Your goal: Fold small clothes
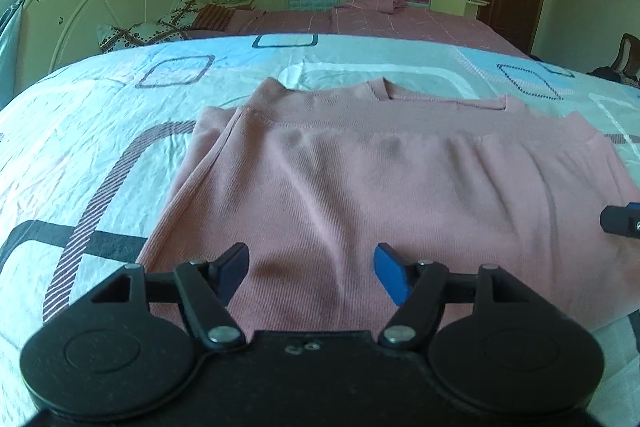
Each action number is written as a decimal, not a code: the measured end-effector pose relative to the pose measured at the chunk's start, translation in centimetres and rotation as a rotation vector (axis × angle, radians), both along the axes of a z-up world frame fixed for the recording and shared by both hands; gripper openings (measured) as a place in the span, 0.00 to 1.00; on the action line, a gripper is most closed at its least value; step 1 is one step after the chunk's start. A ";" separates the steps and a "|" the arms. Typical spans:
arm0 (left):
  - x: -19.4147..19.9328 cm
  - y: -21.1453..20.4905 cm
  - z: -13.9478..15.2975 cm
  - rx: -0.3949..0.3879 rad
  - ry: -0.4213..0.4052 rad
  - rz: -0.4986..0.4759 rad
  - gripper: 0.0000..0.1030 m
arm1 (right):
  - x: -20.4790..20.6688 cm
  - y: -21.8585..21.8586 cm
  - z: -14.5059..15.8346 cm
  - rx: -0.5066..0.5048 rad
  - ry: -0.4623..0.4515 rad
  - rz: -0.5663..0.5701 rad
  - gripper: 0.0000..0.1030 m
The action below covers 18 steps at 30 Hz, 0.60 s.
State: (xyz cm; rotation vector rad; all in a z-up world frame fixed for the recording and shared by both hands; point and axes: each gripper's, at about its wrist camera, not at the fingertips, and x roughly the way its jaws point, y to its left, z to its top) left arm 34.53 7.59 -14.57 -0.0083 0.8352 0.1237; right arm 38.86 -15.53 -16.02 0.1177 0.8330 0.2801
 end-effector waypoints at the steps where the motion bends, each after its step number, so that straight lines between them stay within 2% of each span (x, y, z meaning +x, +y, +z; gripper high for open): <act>1: 0.1 0.2 -0.6 0.004 0.013 0.001 0.67 | 0.3 0.5 -0.1 0.007 0.005 0.001 0.47; 3: -0.3 0.6 -1.2 0.011 -0.005 -0.014 0.71 | 0.7 1.5 -0.1 0.010 0.004 0.000 0.47; 8: -0.7 1.1 -1.1 -0.010 -0.008 -0.035 0.71 | 1.8 4.1 0.0 0.007 0.004 0.001 0.47; 12: -0.6 1.5 -1.0 -0.030 -0.002 -0.047 0.70 | 2.9 6.2 -0.7 -0.049 -0.008 0.006 0.47; 14: -0.7 1.7 -0.8 -0.047 0.000 -0.051 0.70 | 3.3 7.0 -2.2 -0.115 0.029 0.008 0.47; 16: -0.7 1.9 -0.5 -0.062 0.007 -0.051 0.70 | 3.1 7.3 -3.3 -0.151 0.019 0.024 0.54; 18: -0.8 2.1 -0.1 -0.078 0.016 -0.051 0.70 | 2.9 7.5 -3.2 -0.167 0.010 0.037 0.55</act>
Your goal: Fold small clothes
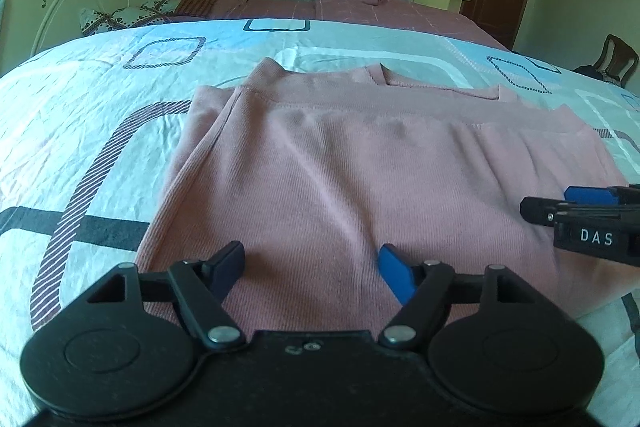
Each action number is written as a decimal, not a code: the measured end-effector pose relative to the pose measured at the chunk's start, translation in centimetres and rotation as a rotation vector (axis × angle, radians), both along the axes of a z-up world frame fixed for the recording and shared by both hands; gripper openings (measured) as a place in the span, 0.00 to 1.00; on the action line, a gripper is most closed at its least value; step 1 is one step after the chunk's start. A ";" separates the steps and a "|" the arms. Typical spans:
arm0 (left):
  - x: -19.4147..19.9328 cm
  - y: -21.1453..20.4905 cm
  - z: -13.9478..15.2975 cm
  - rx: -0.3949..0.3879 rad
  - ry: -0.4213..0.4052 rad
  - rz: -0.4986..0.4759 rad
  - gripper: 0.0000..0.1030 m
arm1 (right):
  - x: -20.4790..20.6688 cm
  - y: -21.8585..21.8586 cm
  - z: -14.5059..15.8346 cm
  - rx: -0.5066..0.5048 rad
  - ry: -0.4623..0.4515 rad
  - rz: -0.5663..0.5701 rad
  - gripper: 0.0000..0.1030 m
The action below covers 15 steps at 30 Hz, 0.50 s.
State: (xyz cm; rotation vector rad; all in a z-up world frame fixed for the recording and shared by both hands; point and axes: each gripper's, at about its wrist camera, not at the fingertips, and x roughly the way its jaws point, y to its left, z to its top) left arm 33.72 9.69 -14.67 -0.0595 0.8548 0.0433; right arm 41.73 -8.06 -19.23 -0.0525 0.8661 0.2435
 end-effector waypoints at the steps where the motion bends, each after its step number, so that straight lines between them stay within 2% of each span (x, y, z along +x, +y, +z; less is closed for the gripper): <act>1: -0.1 0.1 0.2 -0.008 0.004 -0.002 0.70 | 0.0 -0.2 0.2 0.018 0.001 -0.006 0.55; 4: -0.7 0.2 0.9 -0.013 0.011 -0.002 0.72 | -0.5 -1.1 1.4 0.081 -0.010 -0.041 0.56; 7: -1.6 0.5 1.3 -0.034 0.034 0.011 0.73 | -1.2 -1.3 2.4 0.085 -0.018 -0.033 0.56; 15: -5.2 1.7 1.5 -0.175 0.111 0.081 0.76 | -3.1 -1.7 3.4 0.133 -0.004 -0.023 0.56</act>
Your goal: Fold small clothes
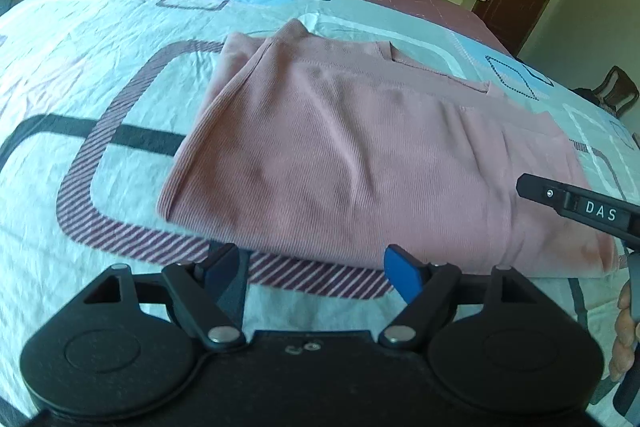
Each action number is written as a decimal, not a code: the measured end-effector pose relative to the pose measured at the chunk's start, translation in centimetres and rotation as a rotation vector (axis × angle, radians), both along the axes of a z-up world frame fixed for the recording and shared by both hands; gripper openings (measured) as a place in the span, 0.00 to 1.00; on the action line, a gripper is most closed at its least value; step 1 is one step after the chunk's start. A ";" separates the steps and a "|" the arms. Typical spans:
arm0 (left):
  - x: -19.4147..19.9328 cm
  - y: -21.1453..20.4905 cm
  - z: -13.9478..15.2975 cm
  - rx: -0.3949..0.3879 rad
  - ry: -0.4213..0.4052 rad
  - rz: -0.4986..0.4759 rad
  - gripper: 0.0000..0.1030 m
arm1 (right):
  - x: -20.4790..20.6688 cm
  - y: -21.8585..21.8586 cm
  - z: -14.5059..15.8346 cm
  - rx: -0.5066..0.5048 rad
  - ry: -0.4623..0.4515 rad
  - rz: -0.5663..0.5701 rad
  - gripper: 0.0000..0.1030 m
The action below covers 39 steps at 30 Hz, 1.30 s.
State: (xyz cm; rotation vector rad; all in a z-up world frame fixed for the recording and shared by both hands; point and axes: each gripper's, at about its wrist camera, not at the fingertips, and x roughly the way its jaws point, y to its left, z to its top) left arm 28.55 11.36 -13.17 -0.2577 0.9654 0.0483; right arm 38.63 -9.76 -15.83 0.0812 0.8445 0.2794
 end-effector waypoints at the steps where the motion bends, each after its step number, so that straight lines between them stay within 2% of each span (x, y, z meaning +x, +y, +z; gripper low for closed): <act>1: -0.5 0.1 -0.1 -0.019 0.012 0.009 0.76 | -0.2 0.0 0.1 -0.001 -0.002 0.004 0.56; 6: -2.6 0.9 -0.7 -0.129 0.043 0.076 0.75 | -1.2 -0.3 0.1 0.005 -0.003 0.006 0.56; 9: -3.0 1.4 -1.3 -0.214 0.014 0.116 0.74 | -1.6 -0.4 0.1 0.018 0.001 0.005 0.56; 15: -0.9 3.0 -2.8 -0.377 -0.051 0.228 0.75 | -1.9 -0.4 0.0 0.020 0.001 0.005 0.56; 22: 2.8 4.7 -4.3 -0.487 -0.162 0.301 0.73 | -0.6 0.2 -0.2 0.010 -0.005 -0.014 0.56; 25: 4.1 5.4 -4.9 -0.515 -0.204 0.324 0.66 | 0.4 0.8 -0.4 -0.010 -0.017 -0.020 0.56; 32: 5.7 7.0 -6.4 -0.562 -0.224 0.351 0.23 | 3.6 2.6 -2.0 -0.081 -0.019 -0.032 0.56; 33: 5.8 7.2 -6.7 -0.566 -0.225 0.349 0.21 | 3.8 2.9 -2.5 -0.106 -0.016 -0.034 0.56; 35: 5.7 7.3 -6.9 -0.577 -0.230 0.349 0.18 | 3.9 3.5 -3.7 -0.146 -0.013 -0.017 0.65; 37: 5.6 7.4 -6.9 -0.582 -0.236 0.347 0.17 | 3.6 3.9 -3.9 -0.171 -0.028 -0.003 0.65; 39: 5.5 7.4 -6.9 -0.589 -0.241 0.348 0.15 | 3.6 3.6 -3.2 -0.146 -0.032 -0.026 0.66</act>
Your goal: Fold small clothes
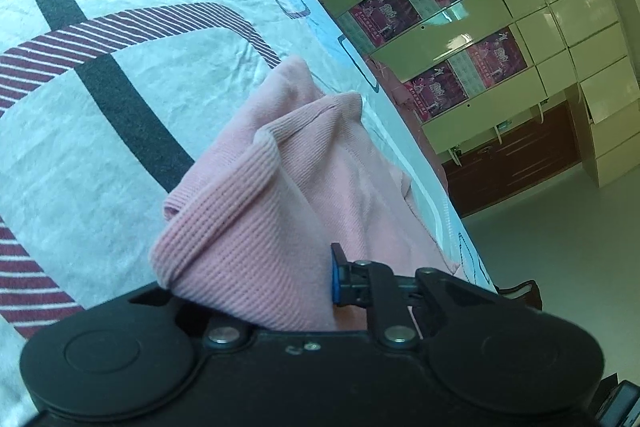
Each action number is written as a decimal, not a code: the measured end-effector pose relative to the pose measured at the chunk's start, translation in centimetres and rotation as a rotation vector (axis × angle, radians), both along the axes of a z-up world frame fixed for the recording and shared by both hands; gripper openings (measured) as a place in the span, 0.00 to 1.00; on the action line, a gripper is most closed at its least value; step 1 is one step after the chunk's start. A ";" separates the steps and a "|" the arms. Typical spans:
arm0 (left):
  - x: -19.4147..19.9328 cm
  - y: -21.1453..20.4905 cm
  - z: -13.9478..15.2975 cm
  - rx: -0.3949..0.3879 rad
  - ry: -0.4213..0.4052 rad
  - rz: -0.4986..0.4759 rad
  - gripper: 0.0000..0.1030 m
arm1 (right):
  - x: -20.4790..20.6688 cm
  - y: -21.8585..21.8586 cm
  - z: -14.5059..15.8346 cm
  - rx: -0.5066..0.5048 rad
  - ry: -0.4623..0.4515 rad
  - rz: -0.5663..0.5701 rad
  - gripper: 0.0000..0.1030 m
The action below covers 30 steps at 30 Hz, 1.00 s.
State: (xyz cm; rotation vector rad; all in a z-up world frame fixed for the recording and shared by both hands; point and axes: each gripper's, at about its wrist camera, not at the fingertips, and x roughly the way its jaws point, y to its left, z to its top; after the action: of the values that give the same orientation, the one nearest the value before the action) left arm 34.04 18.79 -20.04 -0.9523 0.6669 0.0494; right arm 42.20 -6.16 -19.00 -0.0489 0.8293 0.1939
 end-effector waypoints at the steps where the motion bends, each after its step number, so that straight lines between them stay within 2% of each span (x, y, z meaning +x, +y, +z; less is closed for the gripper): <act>1: -0.1 0.0 0.1 0.000 -0.003 0.003 0.15 | -0.1 -0.2 0.2 0.016 -0.009 -0.014 0.66; 3: -0.3 -0.2 0.4 0.003 -0.011 0.005 0.14 | 0.0 0.2 -0.9 -0.052 0.013 0.006 0.66; 5: -0.4 -0.5 1.2 0.033 -0.033 -0.001 0.13 | -0.3 0.4 -1.3 -0.081 -0.015 0.025 0.67; 11: -0.2 -2.8 4.4 0.171 -0.090 -0.031 0.11 | -0.3 0.1 -1.5 -0.065 -0.028 0.048 0.69; 16: 0.5 -6.5 7.9 0.285 -0.150 -0.087 0.10 | 0.2 -1.2 -0.7 0.006 -0.022 0.065 0.70; 19: 1.2 -9.5 10.2 0.369 -0.195 -0.152 0.10 | 0.0 -3.5 0.6 0.083 -0.046 0.034 0.70; 24: 2.7 -16.0 12.6 0.447 -0.257 -0.284 0.10 | -0.3 -9.6 1.8 0.179 -0.032 -0.047 0.70; 27: 3.4 -20.8 12.5 0.465 -0.288 -0.391 0.10 | -0.7 -13.2 2.2 0.198 -0.035 -0.104 0.70; 30: 3.6 -25.5 11.1 0.478 -0.300 -0.508 0.10 | -1.1 -16.7 2.6 0.196 -0.043 -0.161 0.70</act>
State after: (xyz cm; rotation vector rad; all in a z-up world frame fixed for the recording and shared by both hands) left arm 37.62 -6.73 -8.96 -0.3036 0.5652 -0.3638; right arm 41.08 -22.91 -16.42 0.1968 0.7641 0.1207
